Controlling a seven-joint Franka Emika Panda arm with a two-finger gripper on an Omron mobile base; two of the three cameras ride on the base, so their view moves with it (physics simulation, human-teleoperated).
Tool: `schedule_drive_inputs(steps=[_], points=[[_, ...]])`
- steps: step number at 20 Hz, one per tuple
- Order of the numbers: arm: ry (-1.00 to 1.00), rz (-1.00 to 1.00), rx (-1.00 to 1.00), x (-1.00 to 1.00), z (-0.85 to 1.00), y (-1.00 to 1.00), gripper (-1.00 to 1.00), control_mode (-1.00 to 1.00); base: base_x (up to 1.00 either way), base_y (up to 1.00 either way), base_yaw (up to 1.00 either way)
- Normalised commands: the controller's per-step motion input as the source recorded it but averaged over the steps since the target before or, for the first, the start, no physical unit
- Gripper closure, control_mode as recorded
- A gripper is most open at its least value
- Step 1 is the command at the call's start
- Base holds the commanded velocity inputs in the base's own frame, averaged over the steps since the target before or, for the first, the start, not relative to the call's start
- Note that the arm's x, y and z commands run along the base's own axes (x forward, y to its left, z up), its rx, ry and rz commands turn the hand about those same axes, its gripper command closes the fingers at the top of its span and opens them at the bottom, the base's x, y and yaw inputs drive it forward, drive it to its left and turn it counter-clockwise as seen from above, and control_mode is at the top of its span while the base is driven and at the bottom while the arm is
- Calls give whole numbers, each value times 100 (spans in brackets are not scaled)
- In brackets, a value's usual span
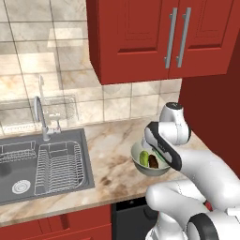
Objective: Take the mango, sweet potato, and corn from the freezer and place them in the bowl on the counter.
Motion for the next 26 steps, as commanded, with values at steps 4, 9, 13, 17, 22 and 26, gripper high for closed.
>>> schedule_drive_inputs(steps=[4,9,13,17,22,26], points=[[0,0,0,0,-11,-15,100,-100,0,0,0],[0,0,0,0,-13,-8,-100,-100,0,0,0],[0,0,0,0,-4,0,-100,-100,0,0,0],[0,0,0,1,-1,0,-100,-100,0,0,0],[-1,0,0,1,-2,0,-100,-100,0,0,0],[-11,0,0,0,2,0,-100,-100,0,0,0]])
